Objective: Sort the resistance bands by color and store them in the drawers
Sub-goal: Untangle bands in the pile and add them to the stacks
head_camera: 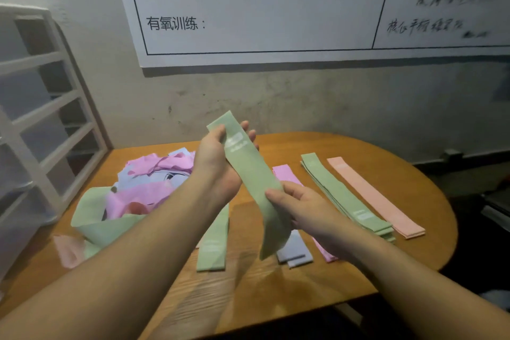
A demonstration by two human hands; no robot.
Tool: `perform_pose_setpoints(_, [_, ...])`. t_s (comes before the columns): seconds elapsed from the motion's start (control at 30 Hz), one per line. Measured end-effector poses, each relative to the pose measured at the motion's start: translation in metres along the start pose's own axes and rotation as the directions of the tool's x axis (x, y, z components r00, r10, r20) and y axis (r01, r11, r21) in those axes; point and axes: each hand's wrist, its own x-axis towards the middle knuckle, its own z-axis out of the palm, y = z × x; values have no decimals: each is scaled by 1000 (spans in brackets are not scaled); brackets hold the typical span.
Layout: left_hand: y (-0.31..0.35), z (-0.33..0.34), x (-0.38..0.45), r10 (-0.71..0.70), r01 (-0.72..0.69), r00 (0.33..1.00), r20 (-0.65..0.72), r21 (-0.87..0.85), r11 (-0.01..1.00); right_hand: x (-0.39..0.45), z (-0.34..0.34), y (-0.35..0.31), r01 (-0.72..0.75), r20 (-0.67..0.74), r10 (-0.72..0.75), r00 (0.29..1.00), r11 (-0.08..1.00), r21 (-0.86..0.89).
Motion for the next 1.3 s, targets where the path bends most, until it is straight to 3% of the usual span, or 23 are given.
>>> perform_pose_setpoints(0.1, [-13, 10, 6, 1, -2, 1000, 16, 79, 997, -7, -17, 3, 18, -35, -19, 999, 1000, -8])
perform_pose_setpoints(0.37, [-48, 53, 12, -74, 70, 996, 54, 81, 994, -21, -65, 16, -15, -136, 2, 991, 996, -94])
perform_pose_setpoints(0.67, [-74, 80, 61, -43, 43, 997, -58, -14, 999, -23, -113, 31, -87, -213, 48, 976, 980, -179])
perform_pose_setpoints(0.83, [-111, 77, 99, -80, 84, 996, -27, 191, 978, -23, -138, 41, -120, -229, 69, 971, 969, -217])
perform_pose_setpoints(1.0, [-138, 74, 127, 5, 7, 1000, -23, 484, 875, -17, -158, 58, -190, -326, 81, 942, 928, -320])
perform_pose_setpoints(1.13, [-153, 70, 154, 62, -74, 997, 42, 691, 720, -8, -170, 64, -243, -324, 114, 939, 887, -392])
perform_pose_setpoints(1.3, [-169, 72, 181, 130, -153, 987, 96, 813, 561, 8, -179, 75, -278, -321, 101, 942, 770, -575])
